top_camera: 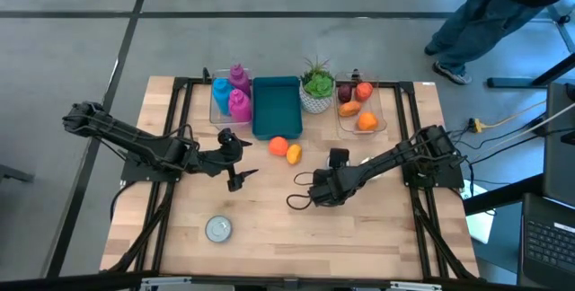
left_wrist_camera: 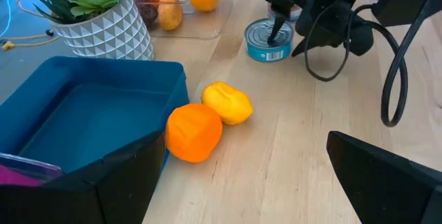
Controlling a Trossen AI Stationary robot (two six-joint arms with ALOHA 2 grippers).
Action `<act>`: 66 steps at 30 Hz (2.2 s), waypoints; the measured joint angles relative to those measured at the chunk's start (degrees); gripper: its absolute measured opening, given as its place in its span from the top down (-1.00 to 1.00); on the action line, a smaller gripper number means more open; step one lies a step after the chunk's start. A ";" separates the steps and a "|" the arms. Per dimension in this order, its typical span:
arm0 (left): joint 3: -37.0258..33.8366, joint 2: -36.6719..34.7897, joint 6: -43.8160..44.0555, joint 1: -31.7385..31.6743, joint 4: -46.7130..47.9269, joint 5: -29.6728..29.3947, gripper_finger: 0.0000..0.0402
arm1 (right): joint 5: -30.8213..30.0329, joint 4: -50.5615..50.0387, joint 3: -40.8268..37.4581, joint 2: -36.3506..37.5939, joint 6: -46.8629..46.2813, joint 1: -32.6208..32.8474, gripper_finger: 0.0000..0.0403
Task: Pick & Place Food Item
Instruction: Put the green tuna can into the blue bin
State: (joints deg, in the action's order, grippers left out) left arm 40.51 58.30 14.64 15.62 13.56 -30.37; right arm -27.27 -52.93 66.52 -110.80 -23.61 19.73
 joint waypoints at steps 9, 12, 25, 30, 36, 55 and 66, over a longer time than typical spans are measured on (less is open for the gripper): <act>0.00 0.00 0.60 0.02 0.00 0.00 -0.96 | 0.06 -0.02 0.07 0.17 -1.42 -0.28 0.45; 0.00 0.00 0.60 0.02 0.00 0.00 -0.96 | 0.04 0.20 0.12 0.23 -1.45 -0.28 0.63; 0.00 0.00 1.49 0.02 -0.02 -0.07 -0.96 | -1.10 0.55 0.13 0.35 0.16 -0.22 0.99; 0.00 0.00 2.24 0.02 -0.02 -0.07 -0.96 | -2.36 0.99 0.03 0.41 1.74 -0.13 0.99; 0.00 0.00 2.22 0.02 0.00 -1.12 -0.96 | -0.50 -1.58 2.12 1.66 2.13 -0.19 1.00; 0.00 0.00 3.01 -0.34 -0.02 -2.22 -0.96 | -4.03 -6.60 4.53 2.93 3.49 2.00 1.00; 0.00 -0.02 14.80 -10.35 -0.06 5.82 -0.96 | -10.54 -13.48 13.24 3.06 8.62 3.17 1.00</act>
State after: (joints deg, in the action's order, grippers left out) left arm 40.51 58.28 29.44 5.26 13.51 -24.55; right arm -37.81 -66.41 79.76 -107.74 -14.99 22.90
